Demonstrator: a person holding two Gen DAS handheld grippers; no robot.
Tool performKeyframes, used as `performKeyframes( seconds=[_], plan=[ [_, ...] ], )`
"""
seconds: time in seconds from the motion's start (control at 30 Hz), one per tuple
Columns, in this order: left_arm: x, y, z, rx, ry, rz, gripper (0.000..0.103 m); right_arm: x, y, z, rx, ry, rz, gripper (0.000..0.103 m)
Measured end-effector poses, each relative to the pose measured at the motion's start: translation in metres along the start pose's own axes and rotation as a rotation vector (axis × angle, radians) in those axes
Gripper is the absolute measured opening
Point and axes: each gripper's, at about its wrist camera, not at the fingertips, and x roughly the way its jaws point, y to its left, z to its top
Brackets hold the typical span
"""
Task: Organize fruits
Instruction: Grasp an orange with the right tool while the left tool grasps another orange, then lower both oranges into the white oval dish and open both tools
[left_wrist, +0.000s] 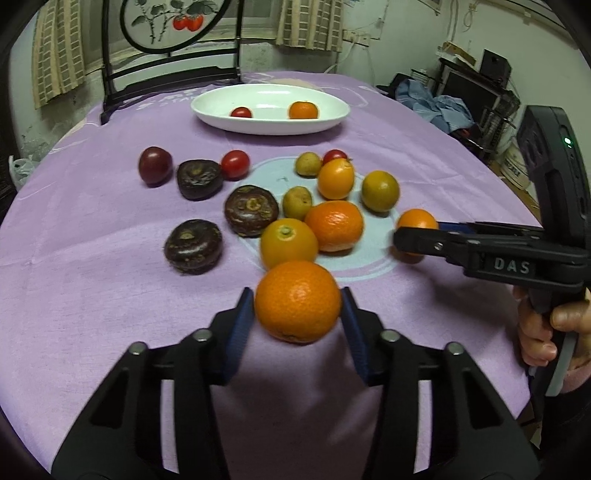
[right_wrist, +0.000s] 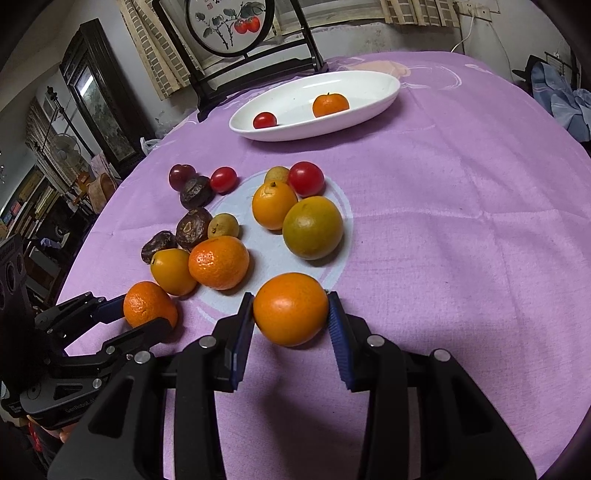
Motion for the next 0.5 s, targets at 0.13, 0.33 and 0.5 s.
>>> performKeyframes(
  seconds=[0.13,0.33,0.5],
  plan=[
    [0.0,-0.001,0.0,0.002,0.0,0.001,0.046,-0.001,-0.001,0.0,0.005,-0.006,0.01,0.04],
    [-0.005,0.012,0.004,-0.053,0.014,-0.062,0.045,-0.013,0.013,0.011,-0.089,-0.065,0.048,0.04],
    [-0.016,0.027,0.046,-0.095,-0.056,-0.103,0.046,-0.021,0.014,0.072,-0.103,-0.209,0.041,0.04]
  ],
)
